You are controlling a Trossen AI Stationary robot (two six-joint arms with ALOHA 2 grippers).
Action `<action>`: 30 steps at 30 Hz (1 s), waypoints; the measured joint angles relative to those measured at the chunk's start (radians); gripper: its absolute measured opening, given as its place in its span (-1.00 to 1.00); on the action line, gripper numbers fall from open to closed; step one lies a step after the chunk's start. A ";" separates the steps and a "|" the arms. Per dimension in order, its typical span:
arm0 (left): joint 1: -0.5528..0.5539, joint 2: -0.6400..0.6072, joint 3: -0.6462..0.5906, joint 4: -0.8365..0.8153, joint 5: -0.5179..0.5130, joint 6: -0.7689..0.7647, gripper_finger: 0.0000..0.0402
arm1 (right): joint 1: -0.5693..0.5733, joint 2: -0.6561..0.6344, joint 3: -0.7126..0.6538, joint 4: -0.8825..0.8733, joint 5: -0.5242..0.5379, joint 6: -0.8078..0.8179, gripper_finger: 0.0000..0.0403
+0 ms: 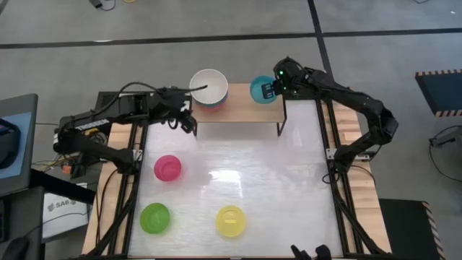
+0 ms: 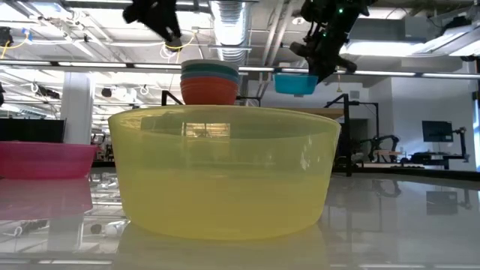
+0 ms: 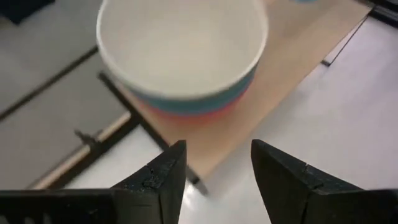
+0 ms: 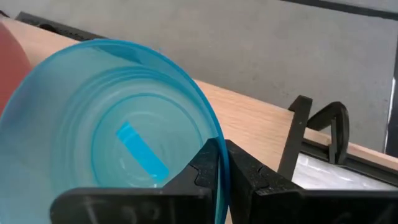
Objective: Place and stack bowls onto a shelf
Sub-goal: Put the light blue bowl on the shelf, then stack the light pink bowl on top of the light blue bowl on the shelf
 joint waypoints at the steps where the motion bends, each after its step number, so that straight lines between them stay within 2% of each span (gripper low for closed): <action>1: 0.000 -0.019 -0.032 0.005 0.003 -0.025 -0.17 | -0.006 0.000 0.000 -0.001 -0.001 -0.002 -0.78; 7: -0.007 -0.138 -0.215 0.033 0.010 -0.135 -0.17 | -0.017 0.030 0.000 0.000 -0.021 -0.020 -0.77; 13: -0.008 -0.220 -0.345 0.046 0.061 -0.154 -0.17 | 0.007 0.110 -0.002 -0.004 -0.047 -0.022 -0.70; 16: -0.008 -0.239 -0.404 0.043 0.108 -0.129 -0.17 | 0.010 0.119 -0.001 0.003 -0.045 -0.019 -0.56; 20: -0.008 -0.249 -0.488 0.042 0.151 -0.127 -0.17 | 0.005 0.123 -0.001 0.000 -0.043 0.006 -0.27; 25: -0.007 -0.254 -0.566 0.044 0.222 -0.160 -0.17 | 0.009 0.056 -0.001 0.016 0.007 0.003 0.10; 30: -0.007 -0.254 -0.658 0.041 0.280 -0.151 -0.17 | 0.029 -0.035 0.000 0.046 0.008 -0.001 0.24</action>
